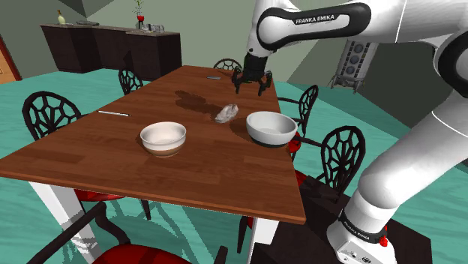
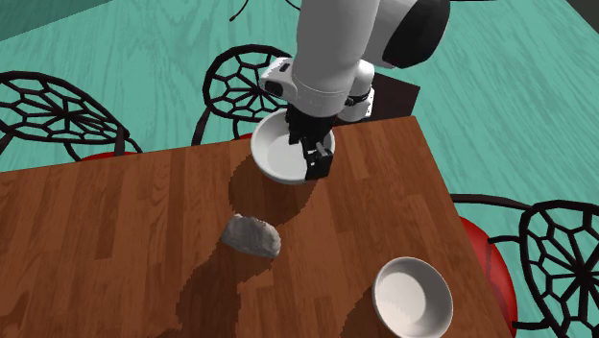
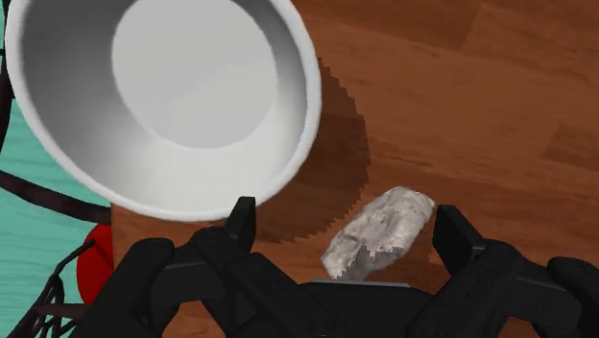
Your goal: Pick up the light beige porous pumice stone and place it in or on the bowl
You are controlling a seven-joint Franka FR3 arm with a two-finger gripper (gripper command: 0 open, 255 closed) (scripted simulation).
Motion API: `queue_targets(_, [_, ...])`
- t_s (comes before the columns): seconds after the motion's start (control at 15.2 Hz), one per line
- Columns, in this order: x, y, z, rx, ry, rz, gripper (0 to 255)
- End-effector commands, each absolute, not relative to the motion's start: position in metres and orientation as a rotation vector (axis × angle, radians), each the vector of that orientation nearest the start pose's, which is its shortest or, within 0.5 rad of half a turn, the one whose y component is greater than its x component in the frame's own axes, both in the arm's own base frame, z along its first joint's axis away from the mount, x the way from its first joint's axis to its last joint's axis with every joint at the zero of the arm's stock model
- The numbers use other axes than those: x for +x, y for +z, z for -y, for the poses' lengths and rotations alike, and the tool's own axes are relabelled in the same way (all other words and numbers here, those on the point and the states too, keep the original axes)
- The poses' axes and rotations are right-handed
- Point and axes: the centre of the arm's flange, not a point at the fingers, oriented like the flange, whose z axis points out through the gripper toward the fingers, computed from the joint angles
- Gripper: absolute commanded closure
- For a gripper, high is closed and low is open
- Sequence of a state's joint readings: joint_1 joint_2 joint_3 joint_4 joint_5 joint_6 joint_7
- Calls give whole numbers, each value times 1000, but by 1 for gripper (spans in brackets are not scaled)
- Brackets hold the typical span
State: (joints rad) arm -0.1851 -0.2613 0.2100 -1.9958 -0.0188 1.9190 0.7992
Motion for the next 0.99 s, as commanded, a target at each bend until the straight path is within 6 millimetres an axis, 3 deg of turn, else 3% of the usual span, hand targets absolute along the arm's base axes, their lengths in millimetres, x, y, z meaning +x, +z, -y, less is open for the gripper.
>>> queue_targets(0.0, [524,573,-16,-2831,-288,-1304,0])
queue_targets(0.33, [583,548,7,-2666,-252,-1594,0])
queue_targets(0.73, [646,515,48,-2431,-207,-1914,0])
queue_targets(0.92, [652,502,53,-2411,-203,-1938,0])
